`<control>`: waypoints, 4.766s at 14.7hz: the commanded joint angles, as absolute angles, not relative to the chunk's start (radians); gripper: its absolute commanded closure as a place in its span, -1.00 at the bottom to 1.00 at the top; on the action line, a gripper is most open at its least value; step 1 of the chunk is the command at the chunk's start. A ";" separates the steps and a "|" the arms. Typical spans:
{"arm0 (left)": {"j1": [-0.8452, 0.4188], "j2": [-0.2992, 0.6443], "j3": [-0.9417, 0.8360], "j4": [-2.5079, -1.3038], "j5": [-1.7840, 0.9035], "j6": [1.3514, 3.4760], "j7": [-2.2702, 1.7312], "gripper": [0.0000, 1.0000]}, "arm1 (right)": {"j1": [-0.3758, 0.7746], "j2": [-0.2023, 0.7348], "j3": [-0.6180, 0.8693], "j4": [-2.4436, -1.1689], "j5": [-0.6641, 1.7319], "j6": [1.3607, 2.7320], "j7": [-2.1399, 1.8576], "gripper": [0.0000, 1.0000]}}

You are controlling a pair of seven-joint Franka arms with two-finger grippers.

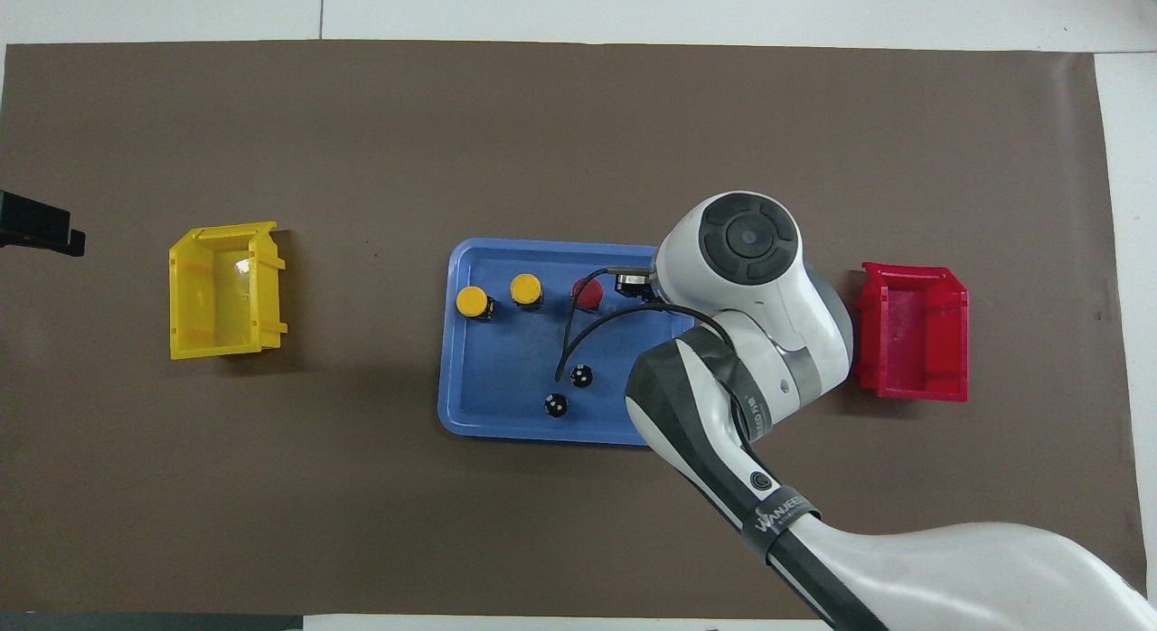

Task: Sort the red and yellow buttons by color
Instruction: 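Drop red button in red bin while the left gripper reaches yellow button, then grasp the yellow button with the left gripper and lift it, then lower the yellow button into the yellow bin and open the left gripper, then reach the right gripper to the remaining red button and grasp it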

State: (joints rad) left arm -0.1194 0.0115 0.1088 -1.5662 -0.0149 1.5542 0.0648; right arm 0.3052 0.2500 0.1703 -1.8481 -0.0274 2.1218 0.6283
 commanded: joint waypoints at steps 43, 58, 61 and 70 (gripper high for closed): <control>-0.190 0.022 0.104 -1.932 0.033 1.885 -0.170 0.97 | -0.229 -0.080 0.172 -2.341 -0.018 2.229 -0.120 -0.06; -0.129 0.015 0.103 -2.212 0.038 2.209 -0.063 0.92 | 0.273 0.330 0.184 -1.509 -0.038 1.914 0.599 -0.39; -0.130 0.017 0.103 -2.214 0.040 2.217 -0.043 -0.08 | 0.350 0.379 0.184 -1.548 -0.081 2.038 0.696 -0.40; -0.153 0.009 0.101 -1.837 0.040 1.777 0.017 -1.00 | 0.414 0.423 0.184 -1.660 -0.089 2.167 0.758 -0.51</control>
State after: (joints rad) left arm -0.1461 0.0189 0.0970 -1.9671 0.0170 1.9252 -0.0248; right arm 0.4089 0.4116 0.1853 -1.6378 -0.0668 2.1343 0.7258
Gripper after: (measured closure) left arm 0.181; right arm 0.242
